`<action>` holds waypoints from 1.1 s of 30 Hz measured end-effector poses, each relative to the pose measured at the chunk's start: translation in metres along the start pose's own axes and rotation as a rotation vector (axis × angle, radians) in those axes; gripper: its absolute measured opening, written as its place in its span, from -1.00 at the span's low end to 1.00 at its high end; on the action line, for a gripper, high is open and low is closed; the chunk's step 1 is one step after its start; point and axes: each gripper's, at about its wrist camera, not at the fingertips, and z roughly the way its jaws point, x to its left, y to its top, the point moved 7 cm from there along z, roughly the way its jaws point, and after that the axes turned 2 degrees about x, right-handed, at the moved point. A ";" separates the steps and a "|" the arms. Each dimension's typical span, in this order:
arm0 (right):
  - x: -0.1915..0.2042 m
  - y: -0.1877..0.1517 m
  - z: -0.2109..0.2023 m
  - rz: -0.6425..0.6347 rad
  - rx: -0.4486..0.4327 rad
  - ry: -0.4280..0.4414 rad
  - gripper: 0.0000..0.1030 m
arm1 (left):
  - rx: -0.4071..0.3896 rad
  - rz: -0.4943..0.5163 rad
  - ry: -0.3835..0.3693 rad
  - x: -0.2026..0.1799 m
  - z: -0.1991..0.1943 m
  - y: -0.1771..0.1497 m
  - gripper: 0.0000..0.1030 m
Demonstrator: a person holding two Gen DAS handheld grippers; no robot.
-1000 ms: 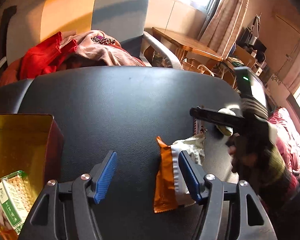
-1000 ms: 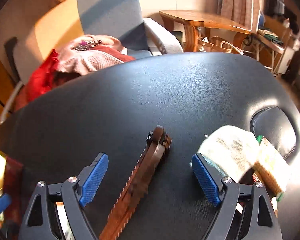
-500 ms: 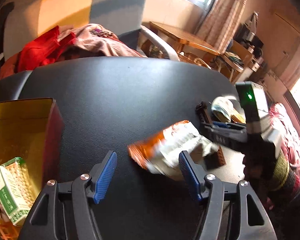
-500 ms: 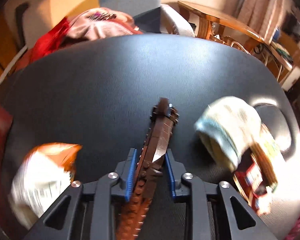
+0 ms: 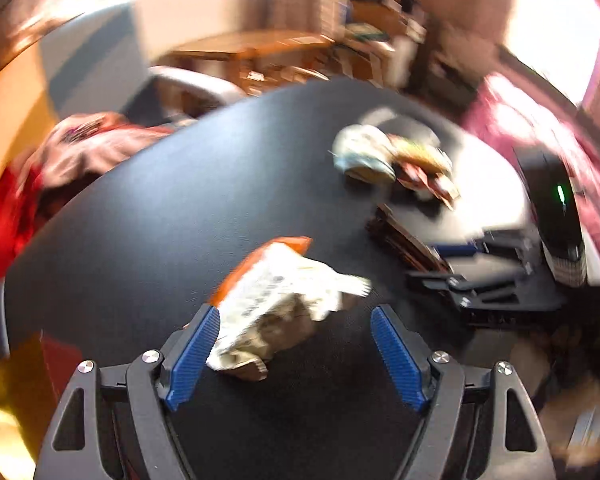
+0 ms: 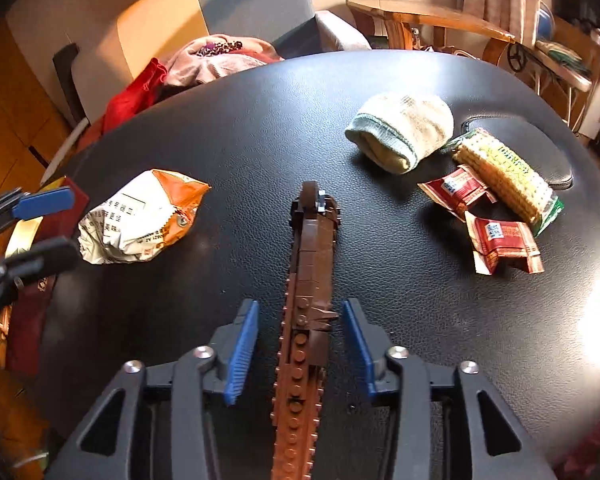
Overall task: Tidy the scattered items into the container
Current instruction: 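Lift the snack bag with the left tool while the right tool lifts the brown bar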
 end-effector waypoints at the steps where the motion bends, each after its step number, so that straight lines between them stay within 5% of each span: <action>1: 0.001 0.000 0.000 -0.002 -0.003 0.009 0.20 | 0.017 0.050 0.002 -0.005 0.003 0.001 0.55; 4: 0.004 -0.001 -0.001 -0.008 -0.014 0.028 0.31 | 0.071 0.123 0.026 -0.007 0.017 0.000 0.55; 8: 0.003 -0.001 -0.003 0.014 -0.031 0.058 0.34 | 0.109 0.103 0.061 0.005 0.040 0.004 0.55; 13: 0.005 -0.001 -0.004 0.017 -0.038 0.069 0.37 | 0.102 0.001 0.099 0.023 0.062 0.010 0.54; 19: 0.005 0.004 -0.007 0.048 -0.083 0.093 0.54 | 0.081 -0.182 0.048 0.037 0.067 -0.003 0.44; 24: -0.006 0.007 -0.015 0.091 -0.143 0.091 0.54 | 0.076 -0.263 0.017 0.025 0.055 -0.023 0.42; 33: -0.002 0.006 -0.002 0.018 -0.100 0.020 0.51 | 0.040 -0.430 -0.003 -0.004 0.028 -0.067 0.43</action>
